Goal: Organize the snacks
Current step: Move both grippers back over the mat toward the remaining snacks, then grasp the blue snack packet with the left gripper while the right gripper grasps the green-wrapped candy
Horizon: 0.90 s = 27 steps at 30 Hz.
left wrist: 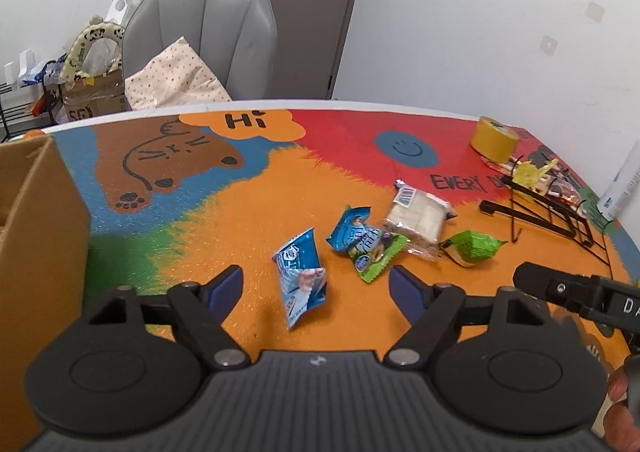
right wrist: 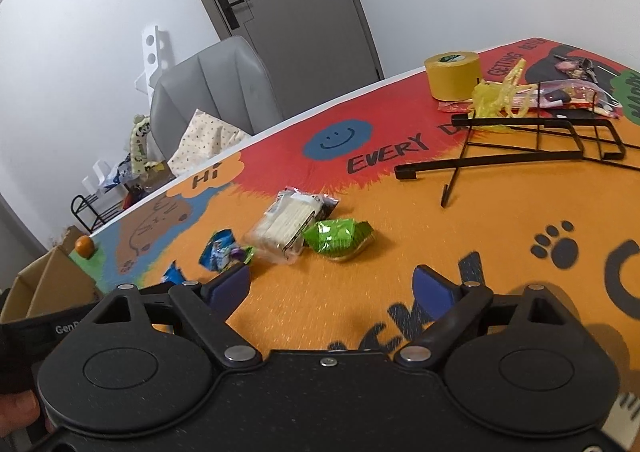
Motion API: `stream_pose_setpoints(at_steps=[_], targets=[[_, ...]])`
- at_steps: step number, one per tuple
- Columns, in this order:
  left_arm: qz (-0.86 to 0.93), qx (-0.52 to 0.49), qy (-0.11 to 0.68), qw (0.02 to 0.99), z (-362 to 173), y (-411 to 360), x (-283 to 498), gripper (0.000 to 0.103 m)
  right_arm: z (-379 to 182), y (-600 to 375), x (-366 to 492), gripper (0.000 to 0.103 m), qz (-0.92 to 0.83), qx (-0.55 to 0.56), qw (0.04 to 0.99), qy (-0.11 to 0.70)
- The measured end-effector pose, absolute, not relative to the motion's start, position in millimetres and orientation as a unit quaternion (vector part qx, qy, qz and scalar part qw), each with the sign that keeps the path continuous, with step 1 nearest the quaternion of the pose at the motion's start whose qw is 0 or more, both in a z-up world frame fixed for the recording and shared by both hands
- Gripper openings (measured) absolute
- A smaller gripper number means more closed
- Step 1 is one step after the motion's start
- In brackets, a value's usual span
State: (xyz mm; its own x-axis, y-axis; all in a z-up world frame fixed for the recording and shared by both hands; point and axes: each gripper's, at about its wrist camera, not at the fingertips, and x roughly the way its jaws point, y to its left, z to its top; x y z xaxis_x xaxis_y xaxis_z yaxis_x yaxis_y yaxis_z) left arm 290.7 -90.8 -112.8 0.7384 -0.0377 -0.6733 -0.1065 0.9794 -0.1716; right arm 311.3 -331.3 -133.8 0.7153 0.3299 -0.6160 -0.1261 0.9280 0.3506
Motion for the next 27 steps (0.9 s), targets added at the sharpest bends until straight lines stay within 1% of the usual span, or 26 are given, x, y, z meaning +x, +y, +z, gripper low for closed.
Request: stream_pose_setpoints(at_steps=[4, 9, 12, 15, 17, 19, 20, 22, 23, 27], targets=[[0.022, -0.103, 0.371, 0.923, -123.3, -89.4, 303.0, 0.068, -139.6, -325.7, 326.5, 0.090, 0.121, 0.137, 0.915, 0.361], [0.023, -0.107, 0.382, 0.917, -134.6, -87.9, 313.8, 0.066, -145.8, -317.4, 342.6, 0.089, 0.110, 0.122, 0.916, 0.365], [0.020, -0.110, 0.390, 0.914, -139.5, -86.3, 317.5, 0.054, -148.5, -311.2, 349.7, 0.089, 0.105, 0.108, 0.919, 0.365], [0.022, -0.105, 0.385, 0.916, -140.7, -86.4, 317.2, 0.048, -151.6, -306.1, 356.2, 0.087, 0.102, 0.102, 0.919, 0.367], [0.021, -0.103, 0.384, 0.917, -141.2, -85.9, 318.2, 0.042, -154.2, -303.0, 360.0, 0.078, 0.103, 0.100, 0.918, 0.369], [0.022, -0.104, 0.383, 0.918, -141.5, -84.1, 318.2, 0.030, -157.1, -300.0, 361.5, 0.049, 0.097, 0.090, 0.918, 0.374], [0.022, -0.107, 0.382, 0.918, -141.7, -83.0, 318.9, 0.029, -156.7, -299.3, 359.2, 0.048, 0.097, 0.084, 0.920, 0.369], [0.021, -0.114, 0.381, 0.917, -141.3, -80.2, 317.9, 0.028, -153.6, -298.9, 352.9, 0.038, 0.106, 0.082, 0.921, 0.367], [0.020, -0.114, 0.381, 0.917, -140.6, -79.5, 316.9, 0.027, -151.8, -298.9, 350.3, 0.036, 0.111, 0.083, 0.920, 0.367], [0.021, -0.115, 0.372, 0.921, -134.8, -79.3, 309.8, 0.027, -145.7, -299.9, 336.8, 0.033, 0.113, 0.084, 0.921, 0.363]])
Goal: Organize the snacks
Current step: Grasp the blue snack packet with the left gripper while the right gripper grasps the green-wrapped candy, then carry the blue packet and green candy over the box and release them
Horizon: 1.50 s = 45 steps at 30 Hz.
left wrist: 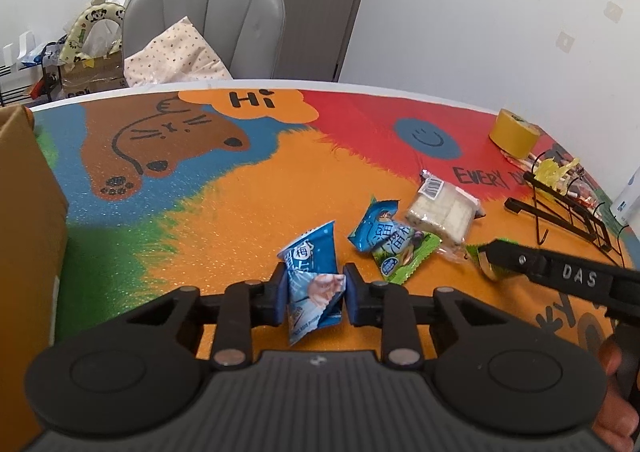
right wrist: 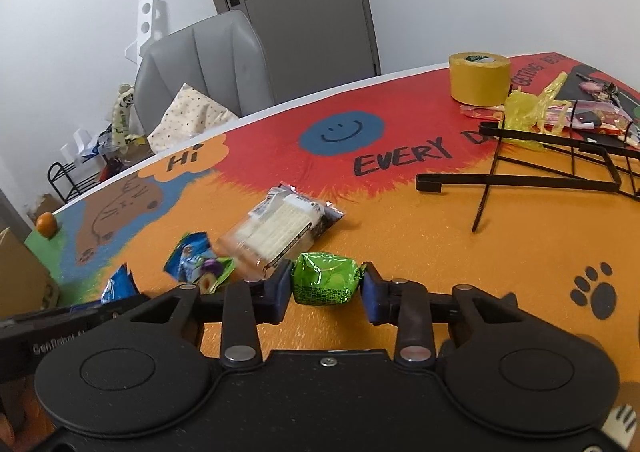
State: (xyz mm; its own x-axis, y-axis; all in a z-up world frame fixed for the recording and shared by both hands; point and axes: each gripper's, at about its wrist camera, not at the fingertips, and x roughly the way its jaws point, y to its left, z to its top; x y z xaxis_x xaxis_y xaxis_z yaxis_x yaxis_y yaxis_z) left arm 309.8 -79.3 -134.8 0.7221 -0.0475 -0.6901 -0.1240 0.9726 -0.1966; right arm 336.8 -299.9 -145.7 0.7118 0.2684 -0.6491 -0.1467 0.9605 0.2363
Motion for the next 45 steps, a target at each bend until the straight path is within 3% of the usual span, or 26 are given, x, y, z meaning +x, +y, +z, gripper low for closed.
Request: stream_pose_setpoints(at_steps=[45], targets=[[0.039, -0.131, 0.275, 0.952, -37.2, -7.9, 177.9, 0.027, -66.2, -227.2, 228.6, 0.033, 0.196, 0.083, 0.934, 0.287]])
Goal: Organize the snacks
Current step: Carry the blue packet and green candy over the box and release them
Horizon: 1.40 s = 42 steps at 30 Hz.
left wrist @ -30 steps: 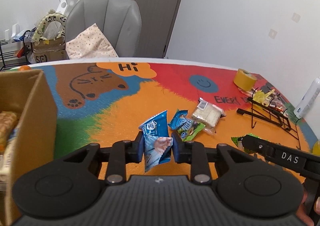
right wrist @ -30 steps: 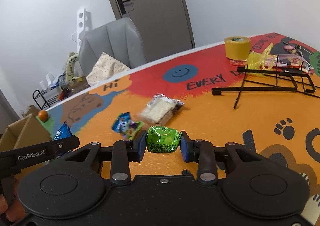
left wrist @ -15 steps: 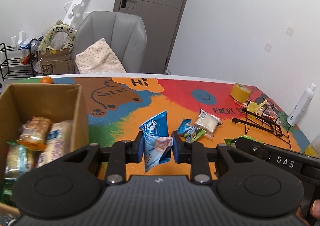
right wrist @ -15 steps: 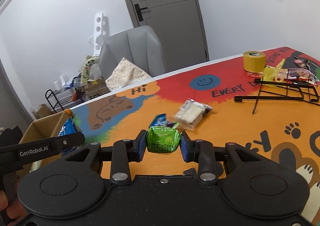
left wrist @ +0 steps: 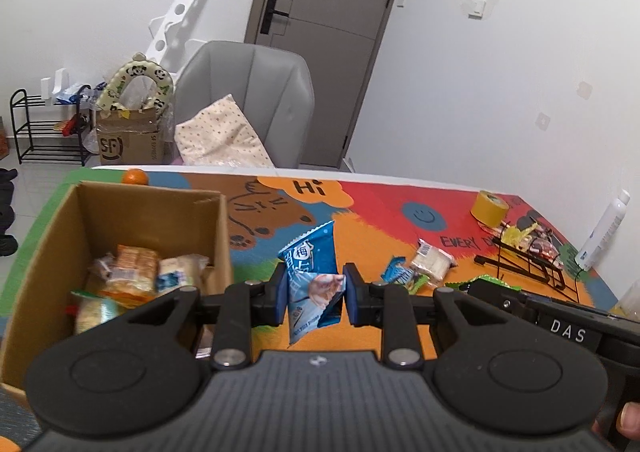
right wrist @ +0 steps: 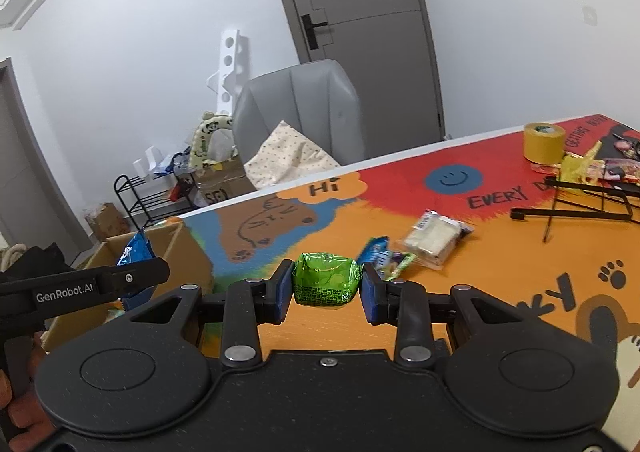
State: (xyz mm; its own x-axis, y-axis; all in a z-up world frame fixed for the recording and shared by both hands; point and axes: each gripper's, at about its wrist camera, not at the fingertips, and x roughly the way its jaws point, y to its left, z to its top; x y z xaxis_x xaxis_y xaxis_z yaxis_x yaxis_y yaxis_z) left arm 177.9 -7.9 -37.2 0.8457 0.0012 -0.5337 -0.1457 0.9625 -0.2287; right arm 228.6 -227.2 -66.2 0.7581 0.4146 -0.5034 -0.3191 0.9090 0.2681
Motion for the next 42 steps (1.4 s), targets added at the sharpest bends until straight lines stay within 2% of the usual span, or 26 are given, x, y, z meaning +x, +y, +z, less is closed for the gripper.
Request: stream_pose_setpoints(at_steps=[20, 42], targets=[[0.094, -0.147, 0.268, 0.948, -29.7, 58.5, 139.8, 0.027, -49.9, -169.4, 213.5, 0.033, 0.256, 0.078, 0.923, 0.277], [0.116, -0.172, 0.291, 0.934, -47.2, 105.2, 114.5, 0.028, -49.2, -108.9, 203.5, 0.033, 0.285, 0.048, 0.912, 0.290]])
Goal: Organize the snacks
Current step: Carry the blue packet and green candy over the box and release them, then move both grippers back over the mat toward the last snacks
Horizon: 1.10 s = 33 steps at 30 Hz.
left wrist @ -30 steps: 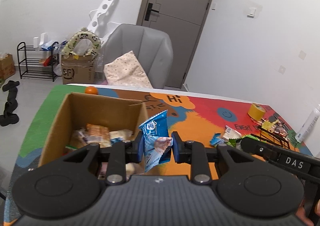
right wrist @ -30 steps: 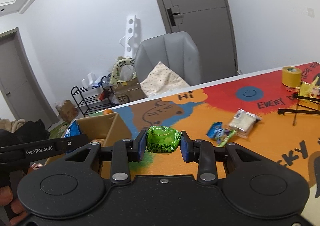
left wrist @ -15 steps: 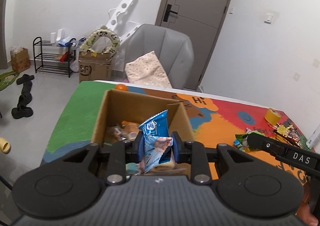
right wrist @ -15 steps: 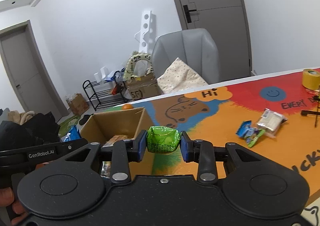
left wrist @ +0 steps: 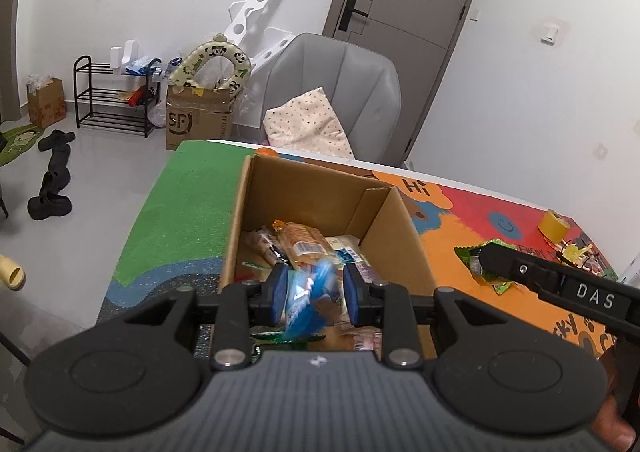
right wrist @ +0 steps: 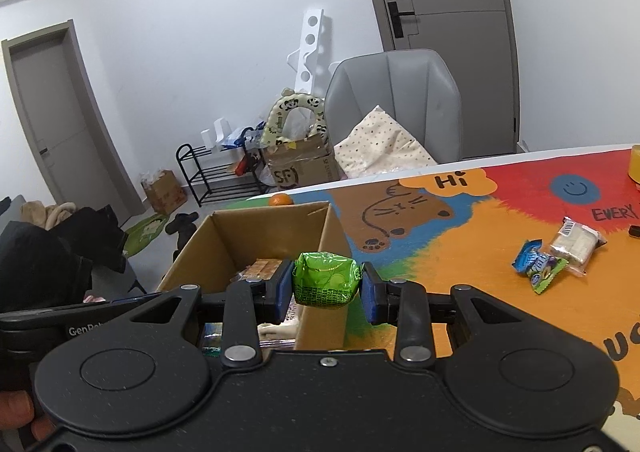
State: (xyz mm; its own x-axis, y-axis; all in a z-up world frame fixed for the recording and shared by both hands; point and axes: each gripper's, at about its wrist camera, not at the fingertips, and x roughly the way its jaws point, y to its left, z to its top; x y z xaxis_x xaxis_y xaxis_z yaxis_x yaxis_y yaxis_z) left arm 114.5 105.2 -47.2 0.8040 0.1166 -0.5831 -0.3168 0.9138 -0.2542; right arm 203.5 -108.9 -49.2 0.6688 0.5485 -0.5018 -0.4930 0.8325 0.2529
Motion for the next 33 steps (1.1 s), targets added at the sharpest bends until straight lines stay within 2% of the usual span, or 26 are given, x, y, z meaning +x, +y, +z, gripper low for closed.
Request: stream_pose_setpoints(at_steps=[33], targets=[[0.114, -0.214, 0.286, 0.927, -54.9, 147.3, 125.7, 0.034, -42.9, -58.9, 238.6, 0.033, 0.308, 0.037, 0.900, 0.306]])
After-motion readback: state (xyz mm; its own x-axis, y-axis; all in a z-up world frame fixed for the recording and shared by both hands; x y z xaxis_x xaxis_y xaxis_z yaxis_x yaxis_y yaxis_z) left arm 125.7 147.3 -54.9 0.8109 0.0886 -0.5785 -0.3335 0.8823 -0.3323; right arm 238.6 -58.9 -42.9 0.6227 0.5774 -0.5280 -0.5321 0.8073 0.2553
